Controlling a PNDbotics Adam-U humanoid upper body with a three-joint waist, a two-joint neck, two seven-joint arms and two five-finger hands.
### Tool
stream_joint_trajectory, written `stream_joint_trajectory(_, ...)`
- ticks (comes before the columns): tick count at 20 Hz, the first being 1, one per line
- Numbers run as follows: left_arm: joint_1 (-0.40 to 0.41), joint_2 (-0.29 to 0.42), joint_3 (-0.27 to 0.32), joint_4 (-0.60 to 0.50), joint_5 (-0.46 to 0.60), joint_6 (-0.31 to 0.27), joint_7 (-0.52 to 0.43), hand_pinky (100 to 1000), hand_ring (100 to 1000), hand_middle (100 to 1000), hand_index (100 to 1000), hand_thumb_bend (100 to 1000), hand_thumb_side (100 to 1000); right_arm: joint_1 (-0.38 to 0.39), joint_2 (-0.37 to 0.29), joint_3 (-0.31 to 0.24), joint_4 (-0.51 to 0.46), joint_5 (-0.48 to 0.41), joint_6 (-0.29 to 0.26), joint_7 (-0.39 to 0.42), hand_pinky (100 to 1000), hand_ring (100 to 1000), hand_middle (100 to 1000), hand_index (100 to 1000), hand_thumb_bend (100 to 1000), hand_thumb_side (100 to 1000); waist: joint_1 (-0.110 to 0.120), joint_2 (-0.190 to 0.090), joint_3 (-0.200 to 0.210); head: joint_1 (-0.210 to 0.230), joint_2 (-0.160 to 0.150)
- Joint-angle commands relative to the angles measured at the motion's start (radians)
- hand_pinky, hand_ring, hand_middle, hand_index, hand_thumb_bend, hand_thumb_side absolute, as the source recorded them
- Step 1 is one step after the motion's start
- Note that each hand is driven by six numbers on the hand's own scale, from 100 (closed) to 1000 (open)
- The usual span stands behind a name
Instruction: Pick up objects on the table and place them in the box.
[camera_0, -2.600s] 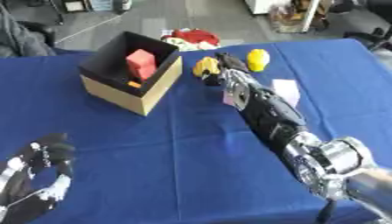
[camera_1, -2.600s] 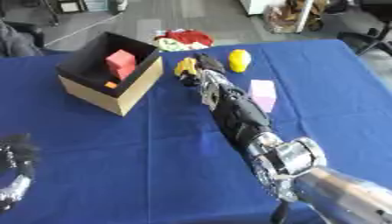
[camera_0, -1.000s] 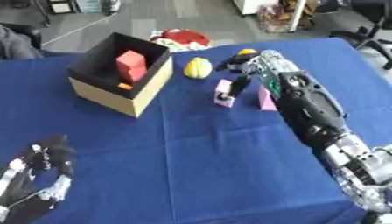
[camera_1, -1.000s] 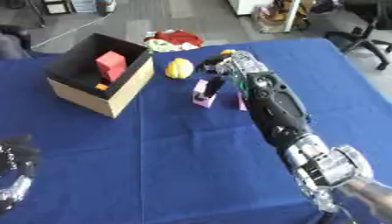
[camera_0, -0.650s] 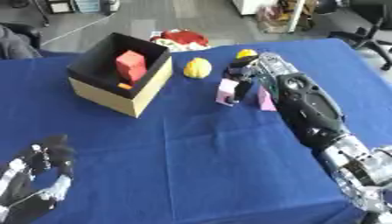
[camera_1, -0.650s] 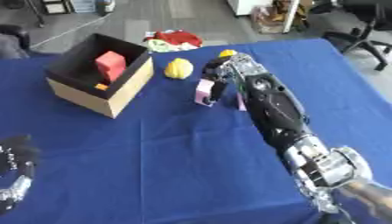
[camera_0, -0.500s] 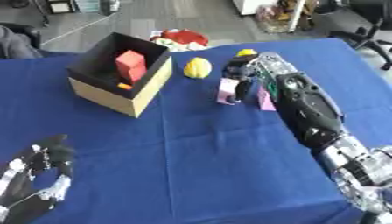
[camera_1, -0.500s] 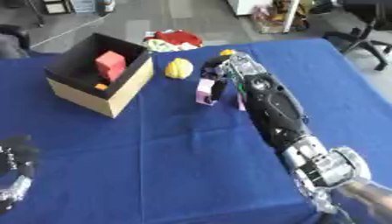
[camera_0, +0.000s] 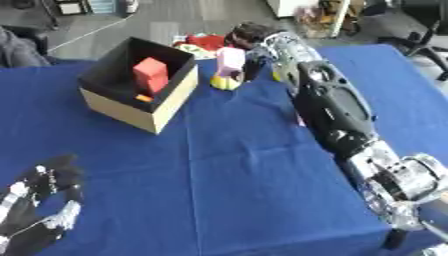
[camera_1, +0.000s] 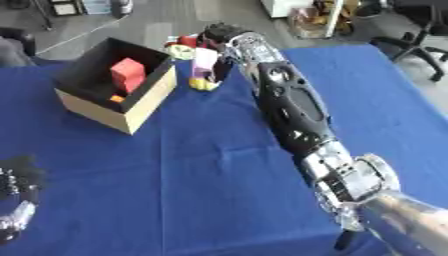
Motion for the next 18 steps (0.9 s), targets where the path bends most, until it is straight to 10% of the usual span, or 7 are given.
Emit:
stream_joint_trajectory(1, -0.017, 0.003, -0.009, -0.012, 0.010, -0.003, -0.012, 734, 652, 660, 867, 100, 160, -0.071, 0.059, 0.002, -0.014, -0.003, -0.007, -0.048, 804, 653, 488, 711, 231, 100, 0.012, -0.026, 0.007, -0.019, 0.004)
stream_joint_trajectory(11, -0.018, -0.002, -0.014, -0.011, 0.014, -0.002, -0.018, 734, 651, 660, 867, 100, 166, -0.065, 0.230, 0.003, 0.091, 0.121, 0.003, -0.217, 824, 728, 698, 861, 261, 254, 0.019, -0.025, 0.018, -0.033, 0.004)
stream_joint_trajectory(18, -0.019, -0.003, -0.012, -0.012, 0.013, -0.001, -0.016, 734, 651, 660, 867, 100, 165, -0.046, 0.244, 0.001, 0.139, 0.185, 0.072, -0.307, 887, 855, 940, 996, 503, 471, 0.018, -0.020, 0.024, -0.032, 0.004)
